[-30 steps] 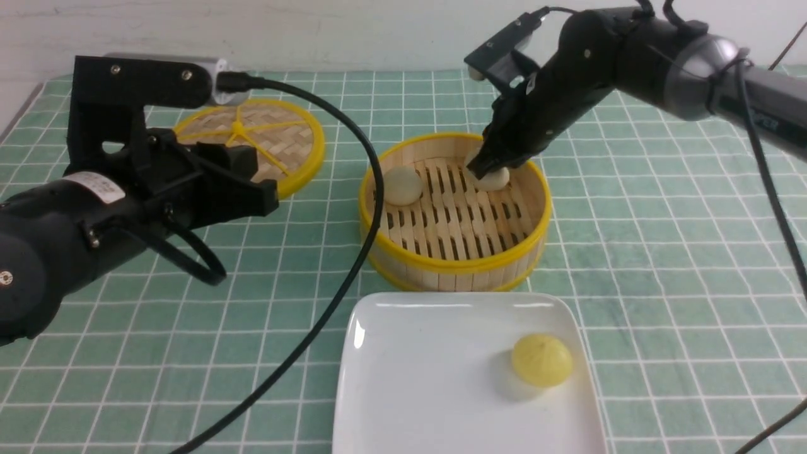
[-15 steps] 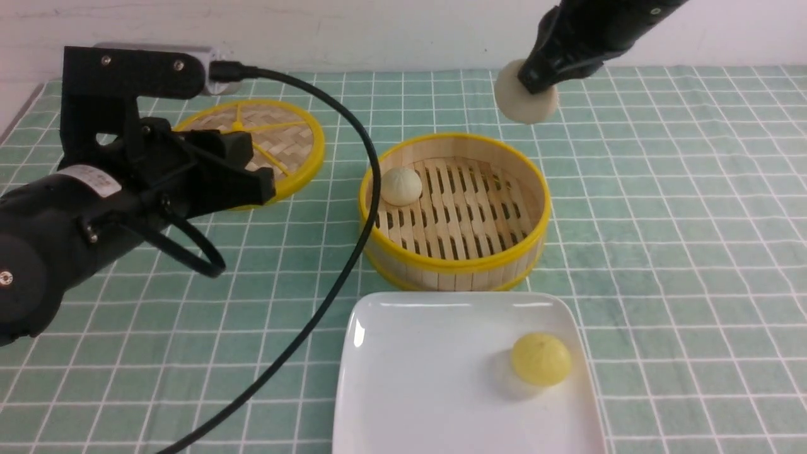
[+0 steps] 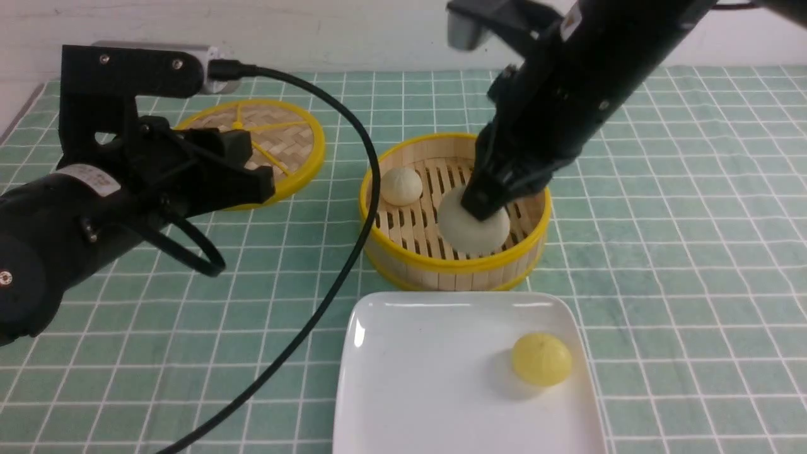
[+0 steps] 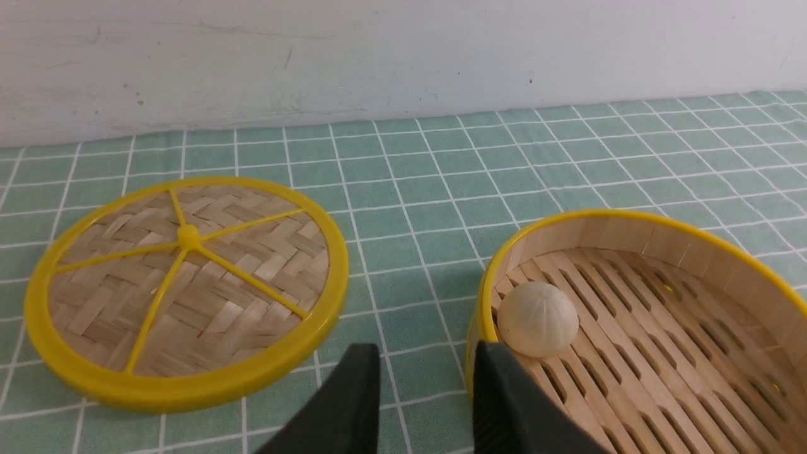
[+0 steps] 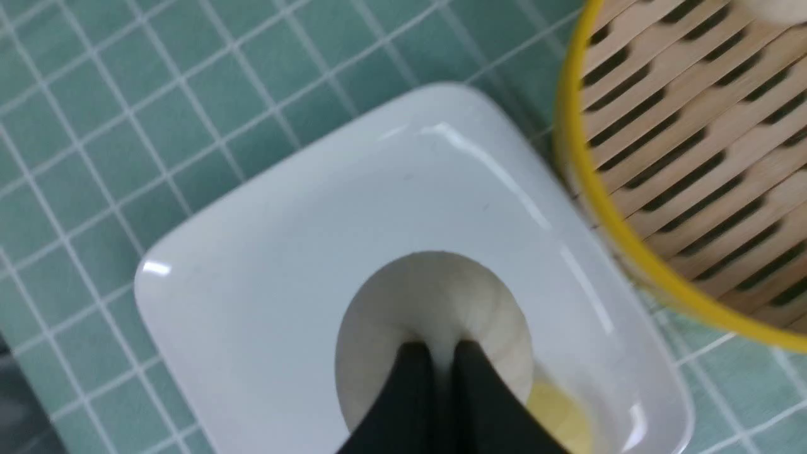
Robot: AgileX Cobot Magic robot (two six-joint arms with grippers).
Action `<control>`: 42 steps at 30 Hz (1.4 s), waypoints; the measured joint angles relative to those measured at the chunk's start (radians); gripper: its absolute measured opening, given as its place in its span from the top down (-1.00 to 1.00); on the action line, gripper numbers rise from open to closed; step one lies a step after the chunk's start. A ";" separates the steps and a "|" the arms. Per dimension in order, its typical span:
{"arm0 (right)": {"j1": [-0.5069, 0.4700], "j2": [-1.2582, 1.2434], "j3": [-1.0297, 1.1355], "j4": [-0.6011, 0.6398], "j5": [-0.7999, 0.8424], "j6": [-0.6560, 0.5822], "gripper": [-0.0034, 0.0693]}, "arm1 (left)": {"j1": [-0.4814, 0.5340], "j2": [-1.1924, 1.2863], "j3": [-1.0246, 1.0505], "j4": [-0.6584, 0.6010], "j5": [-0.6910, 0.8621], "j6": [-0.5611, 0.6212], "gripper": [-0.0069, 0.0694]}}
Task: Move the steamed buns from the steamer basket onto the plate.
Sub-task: Use the right arm to put the steamed stuffed bun into the plate
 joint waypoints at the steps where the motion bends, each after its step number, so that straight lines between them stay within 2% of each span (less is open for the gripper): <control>1: 0.015 -0.007 0.033 -0.017 0.000 0.000 0.84 | 0.000 0.000 0.000 0.000 0.006 0.000 0.18; 5: 0.039 -0.011 0.195 -0.071 -0.033 0.003 0.84 | 0.000 0.000 0.000 0.000 0.025 0.000 0.18; 9: 0.028 -0.006 0.366 -0.093 -0.234 0.003 0.84 | 0.000 0.000 0.000 0.000 0.042 0.000 0.18; 14: 0.027 0.007 0.455 -0.073 -0.416 -0.032 0.84 | 0.000 0.000 0.000 0.000 0.045 0.000 0.18; 17: 0.027 0.025 0.461 -0.055 -0.470 -0.056 0.84 | 0.000 0.000 0.000 0.000 0.045 0.000 0.18; 35: 0.027 0.083 0.462 0.004 -0.538 -0.122 0.81 | 0.000 0.000 0.000 0.000 0.049 0.000 0.18; 38: 0.027 0.083 0.462 0.004 -0.534 -0.136 0.70 | 0.000 0.000 0.000 0.000 0.049 0.000 0.18; 42: 0.027 0.080 0.462 0.004 -0.538 -0.140 0.04 | 0.000 0.000 0.000 0.000 0.049 0.000 0.18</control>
